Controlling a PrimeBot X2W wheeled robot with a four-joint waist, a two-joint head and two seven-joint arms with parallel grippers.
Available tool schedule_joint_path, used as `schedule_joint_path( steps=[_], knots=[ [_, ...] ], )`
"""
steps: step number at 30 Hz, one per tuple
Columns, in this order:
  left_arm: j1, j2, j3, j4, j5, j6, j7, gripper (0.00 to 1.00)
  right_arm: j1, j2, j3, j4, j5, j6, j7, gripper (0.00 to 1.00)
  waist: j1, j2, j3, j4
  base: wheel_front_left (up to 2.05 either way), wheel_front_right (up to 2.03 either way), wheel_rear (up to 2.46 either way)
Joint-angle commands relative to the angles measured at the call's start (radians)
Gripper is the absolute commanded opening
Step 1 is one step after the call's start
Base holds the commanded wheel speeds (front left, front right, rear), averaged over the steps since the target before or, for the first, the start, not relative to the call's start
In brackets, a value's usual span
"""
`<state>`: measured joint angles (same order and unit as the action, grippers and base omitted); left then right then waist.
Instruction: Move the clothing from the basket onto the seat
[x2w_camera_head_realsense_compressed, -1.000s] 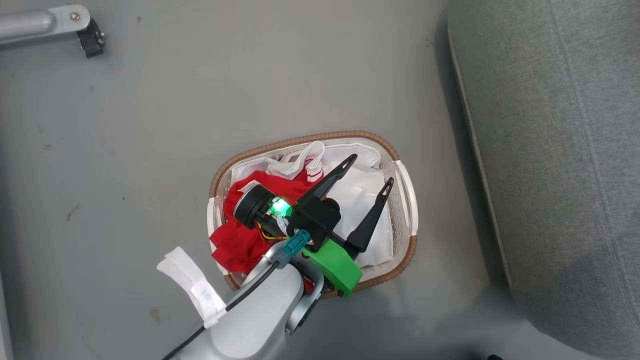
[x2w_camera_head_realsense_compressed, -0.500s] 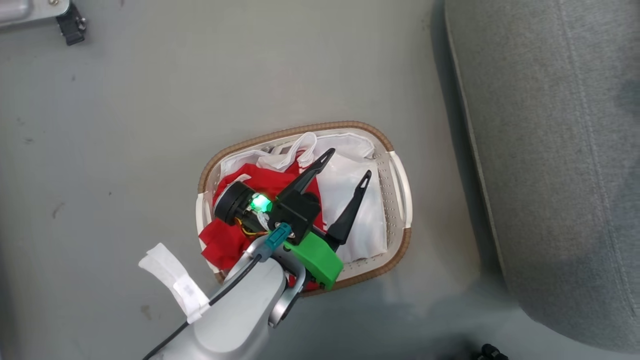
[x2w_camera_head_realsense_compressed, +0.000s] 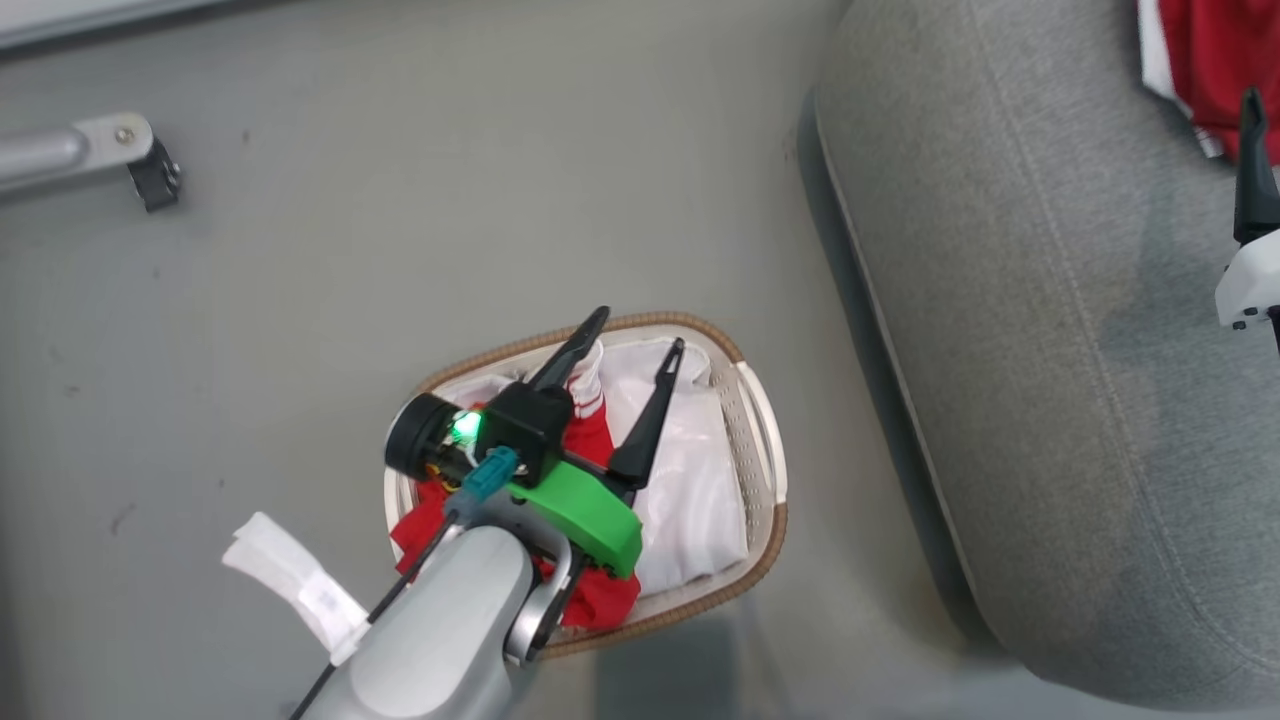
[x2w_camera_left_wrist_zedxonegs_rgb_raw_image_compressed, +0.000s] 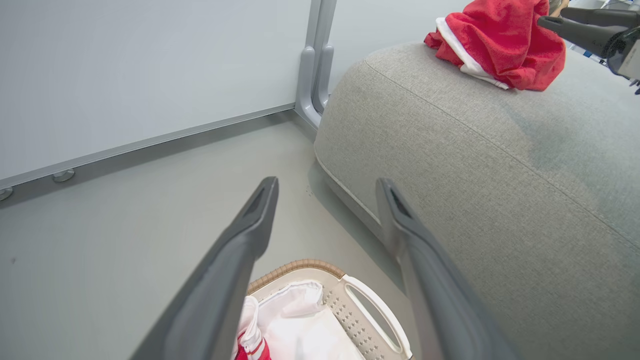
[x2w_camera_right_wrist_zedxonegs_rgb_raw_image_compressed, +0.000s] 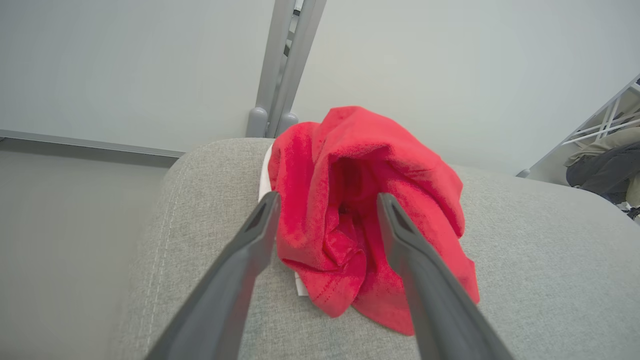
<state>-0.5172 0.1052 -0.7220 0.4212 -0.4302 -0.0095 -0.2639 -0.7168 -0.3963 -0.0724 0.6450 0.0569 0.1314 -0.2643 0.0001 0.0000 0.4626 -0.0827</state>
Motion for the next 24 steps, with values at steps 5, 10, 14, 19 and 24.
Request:
schedule_joint_path(
  steps=[5, 10, 14, 19, 24],
  knots=[
    [0.065, 0.009, 0.093, -0.027, -0.008, 0.013, -0.001, 1.00, 0.007, -0.017, 0.056, -0.021, 0.010, -0.001, 0.000, 1.00, -0.0001, 0.0000, -0.167, 0.018, 0.00, 0.00, 0.00],
    [0.131, 0.002, 0.205, -0.062, -0.004, 0.027, -0.001, 1.00, 0.002, 0.018, 0.077, -0.038, 0.048, -0.001, 0.000, 1.00, -0.0001, 0.0000, -0.251, 0.044, 0.00, 0.00, 0.00],
    [0.184, -0.010, 0.289, -0.077, 0.009, 0.026, -0.001, 1.00, 0.029, 0.070, 0.104, -0.050, 0.067, -0.001, 0.000, 1.00, -0.0001, 0.0000, -0.301, 0.071, 0.00, 0.00, 0.00],
    [0.248, -0.022, 0.394, -0.084, 0.031, 0.025, -0.001, 1.00, 0.080, 0.162, 0.127, -0.085, 0.078, -0.001, 0.000, 1.00, -0.0001, 0.0000, -0.339, 0.095, 0.00, 0.00, 0.00],
    [0.307, -0.035, 0.479, -0.081, 0.051, 0.017, -0.001, 1.00, 0.172, 0.255, 0.112, -0.140, 0.085, -0.001, 0.000, 1.00, -0.0001, 0.0000, -0.365, 0.117, 0.00, 0.00, 0.00]
  ],
)
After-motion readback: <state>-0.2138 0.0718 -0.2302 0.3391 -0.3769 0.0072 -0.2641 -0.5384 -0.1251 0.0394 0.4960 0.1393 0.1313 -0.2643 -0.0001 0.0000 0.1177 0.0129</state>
